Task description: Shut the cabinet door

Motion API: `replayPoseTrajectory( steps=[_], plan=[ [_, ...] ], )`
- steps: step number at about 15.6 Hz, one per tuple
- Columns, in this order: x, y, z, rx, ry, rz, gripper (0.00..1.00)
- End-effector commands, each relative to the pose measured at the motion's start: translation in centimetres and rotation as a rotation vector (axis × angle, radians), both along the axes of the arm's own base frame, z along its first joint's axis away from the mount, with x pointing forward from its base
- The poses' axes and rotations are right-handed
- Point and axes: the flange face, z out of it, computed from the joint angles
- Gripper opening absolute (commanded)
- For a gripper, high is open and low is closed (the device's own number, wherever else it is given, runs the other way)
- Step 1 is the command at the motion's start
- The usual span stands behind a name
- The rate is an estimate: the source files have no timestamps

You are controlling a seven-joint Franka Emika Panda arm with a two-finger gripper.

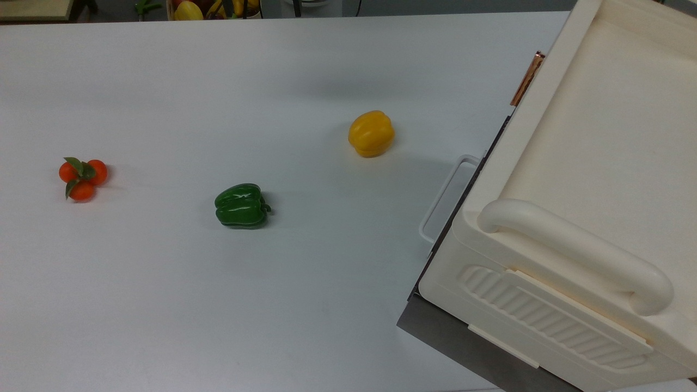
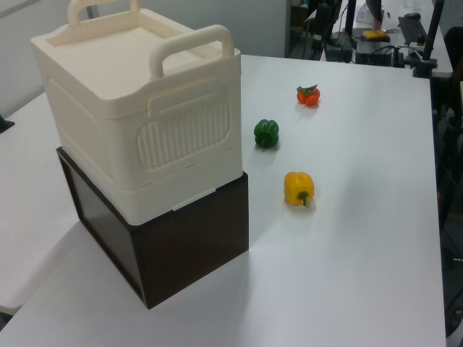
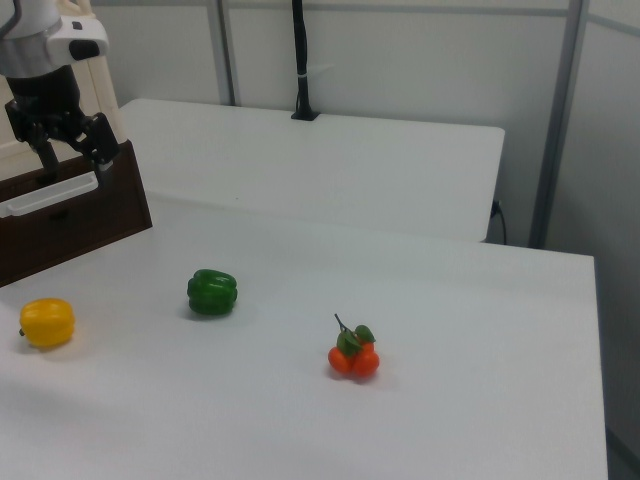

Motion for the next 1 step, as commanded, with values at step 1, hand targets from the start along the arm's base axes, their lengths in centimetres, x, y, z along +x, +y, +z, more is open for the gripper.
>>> replayPoseTrajectory(
  steps=[1],
  plan=[
    [-0.14,0.09,-0.02,-0.018,-0.015,0.021,1.0]
  ],
)
